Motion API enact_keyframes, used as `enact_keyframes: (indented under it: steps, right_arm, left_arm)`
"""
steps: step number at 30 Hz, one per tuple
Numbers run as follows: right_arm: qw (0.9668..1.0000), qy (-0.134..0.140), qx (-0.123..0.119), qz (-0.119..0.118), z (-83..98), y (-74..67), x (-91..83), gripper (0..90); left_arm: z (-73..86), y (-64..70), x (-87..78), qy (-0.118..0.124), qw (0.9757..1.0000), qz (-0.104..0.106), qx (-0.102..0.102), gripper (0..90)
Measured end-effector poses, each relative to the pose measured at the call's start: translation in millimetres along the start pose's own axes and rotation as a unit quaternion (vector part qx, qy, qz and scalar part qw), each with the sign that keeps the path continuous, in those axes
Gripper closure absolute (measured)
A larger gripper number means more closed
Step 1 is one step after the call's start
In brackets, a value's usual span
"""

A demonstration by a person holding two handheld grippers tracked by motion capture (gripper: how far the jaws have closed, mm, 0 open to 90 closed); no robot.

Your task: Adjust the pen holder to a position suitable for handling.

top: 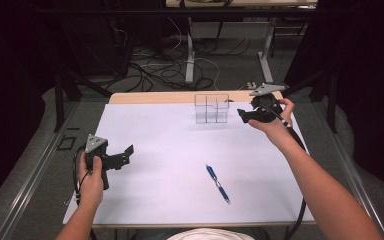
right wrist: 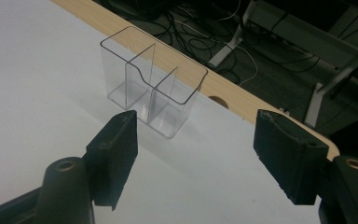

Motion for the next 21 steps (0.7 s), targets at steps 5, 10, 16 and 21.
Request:
enact_keyframes:
  steps: [5, 10, 16, 21]
  right_arm:
    - [0.9968, -0.018, -0.077, -0.005, -12.9, -2.6, 11.2, 32.3]
    - [0.987, -0.033, -0.155, -0.029, -24.6, -10.5, 24.5, 34.2]
    - [0.9761, -0.044, -0.205, -0.058, -37.5, -19.0, 41.7, 35.1]
    - [0.9665, -0.054, -0.236, -0.085, -45.6, -22.1, 55.2, 35.6]
  left_arm:
    - [1.5, 0.2, 0.2, -0.004, 1.0, 0.001, 0.005, 0.0]
    - [1.8, 0.9, 0.5, -0.006, 0.9999, 0.003, 0.008, 0.0]
    - [2.3, 0.0, 0.7, -0.005, 1.0, 0.002, 0.005, 0.0]
    - [3.0, -0.8, 0.9, -0.01, 0.9999, 0.004, 0.008, 0.0]
Point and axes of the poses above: each handheld gripper's, and its own axes: x roughly forward along the jaws, z roughly out of its underside, y roughly to its right, the point moved 7 cm from there along x, roughly forward along the jaws, and after that the axes turned 10 degrees about -x, right-handed, at the moved point
